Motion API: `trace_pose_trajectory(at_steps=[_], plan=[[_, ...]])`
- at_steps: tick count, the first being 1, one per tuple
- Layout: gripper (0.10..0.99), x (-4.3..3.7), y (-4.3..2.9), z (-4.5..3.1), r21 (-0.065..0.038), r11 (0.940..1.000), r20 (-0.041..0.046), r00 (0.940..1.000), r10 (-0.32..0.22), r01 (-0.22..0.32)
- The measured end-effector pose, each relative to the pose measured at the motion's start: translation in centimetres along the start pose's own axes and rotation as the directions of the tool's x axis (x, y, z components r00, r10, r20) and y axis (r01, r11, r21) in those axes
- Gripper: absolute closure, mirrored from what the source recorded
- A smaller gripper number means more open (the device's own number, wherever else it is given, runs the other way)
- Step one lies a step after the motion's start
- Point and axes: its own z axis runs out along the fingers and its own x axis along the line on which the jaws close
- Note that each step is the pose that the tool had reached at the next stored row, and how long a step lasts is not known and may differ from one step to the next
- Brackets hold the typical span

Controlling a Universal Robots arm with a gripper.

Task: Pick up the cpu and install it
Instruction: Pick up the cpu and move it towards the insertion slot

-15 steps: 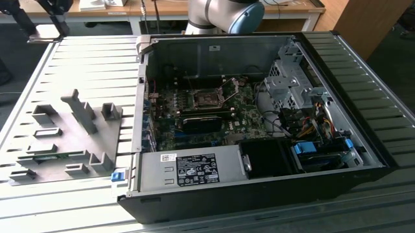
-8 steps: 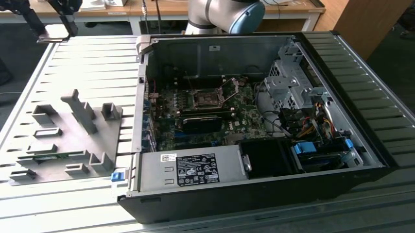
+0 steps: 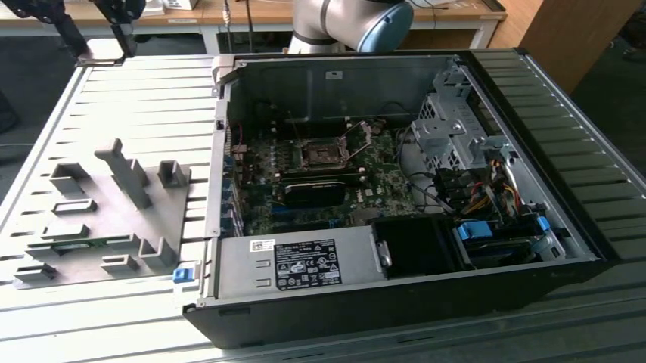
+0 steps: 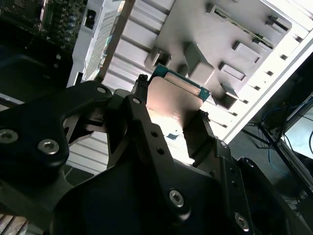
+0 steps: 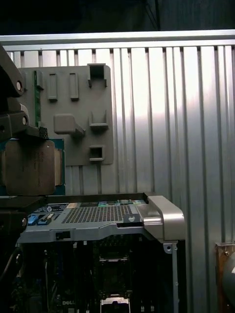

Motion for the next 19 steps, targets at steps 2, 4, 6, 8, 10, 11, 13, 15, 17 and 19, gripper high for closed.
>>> trace_pose_trajectory(at_steps=[2,4,6,8,10,11,13,15,17,19], plan=[[0.541,-0.41,0.04,0.04,0.000,1.0000,0.0000,1.0000,0.000,0.000],[0.541,-0.86,0.07,0.08,0.000,1.0000,0.0000,1.0000,0.000,0.000],[0.541,-1.34,0.11,0.12,0.000,1.0000,0.0000,1.0000,0.000,0.000],[0.541,-1.80,0.14,0.16,0.000,1.0000,0.0000,1.0000,0.000,0.000],[0.541,-2.20,0.16,0.20,0.000,1.0000,-0.0001,1.0000,0.000,0.000],[0.541,-2.41,0.18,0.23,0.000,1.0000,0.0000,1.0000,0.000,0.000],[0.541,-2.84,0.21,0.27,0.000,1.0000,0.0000,1.0000,0.000,0.000],[0.541,-3.30,0.24,0.31,0.000,1.0000,0.0000,1.0000,0.000,0.000],[0.541,-3.74,0.29,0.35,0.000,1.0000,-0.0001,1.0000,0.000,0.000],[0.541,-4.11,0.33,0.39,0.000,1.0000,0.0000,1.0000,0.000,0.000]])
